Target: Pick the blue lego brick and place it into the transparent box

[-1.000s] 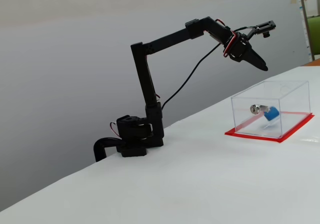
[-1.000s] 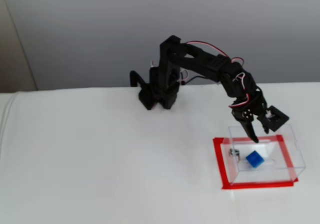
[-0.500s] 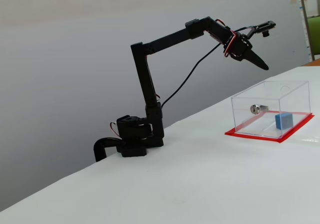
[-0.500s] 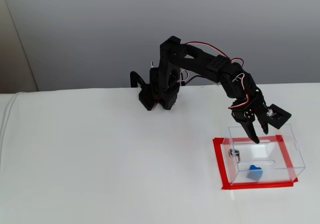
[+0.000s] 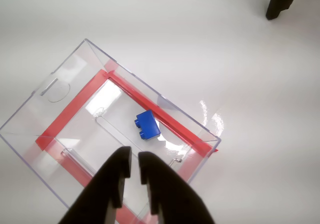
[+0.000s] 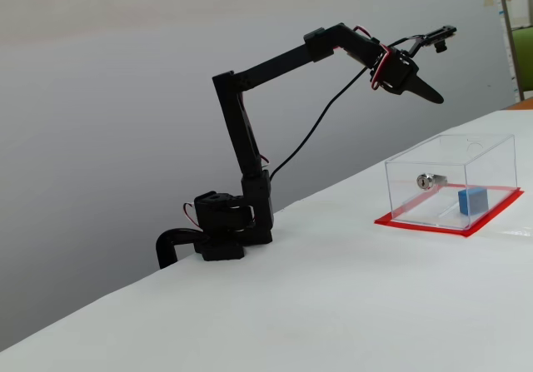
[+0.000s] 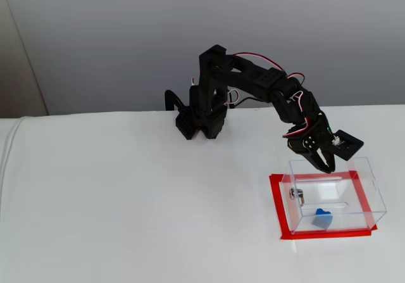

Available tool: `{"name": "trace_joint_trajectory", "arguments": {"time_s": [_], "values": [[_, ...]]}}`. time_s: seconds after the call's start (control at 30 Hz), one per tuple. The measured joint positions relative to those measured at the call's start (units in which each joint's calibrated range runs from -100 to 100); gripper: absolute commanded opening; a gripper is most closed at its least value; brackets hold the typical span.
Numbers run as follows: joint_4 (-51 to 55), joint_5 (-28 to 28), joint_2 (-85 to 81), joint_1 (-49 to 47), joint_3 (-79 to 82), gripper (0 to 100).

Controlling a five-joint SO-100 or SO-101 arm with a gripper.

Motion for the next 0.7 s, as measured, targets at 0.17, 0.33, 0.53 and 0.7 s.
{"name": "trace_joint_trajectory", "arguments": {"time_s": [0.17, 0.33, 0.53, 0.7], "values": [[0.0, 1.8, -4.5, 4.8, 1.0, 1], [-0.1, 2.0, -12.3, 11.9, 8.3, 1], [-0.1, 2.0, -25.5, 23.3, 21.1, 2], [-0.1, 1.9, -36.0, 31.0, 30.0, 2]]}}
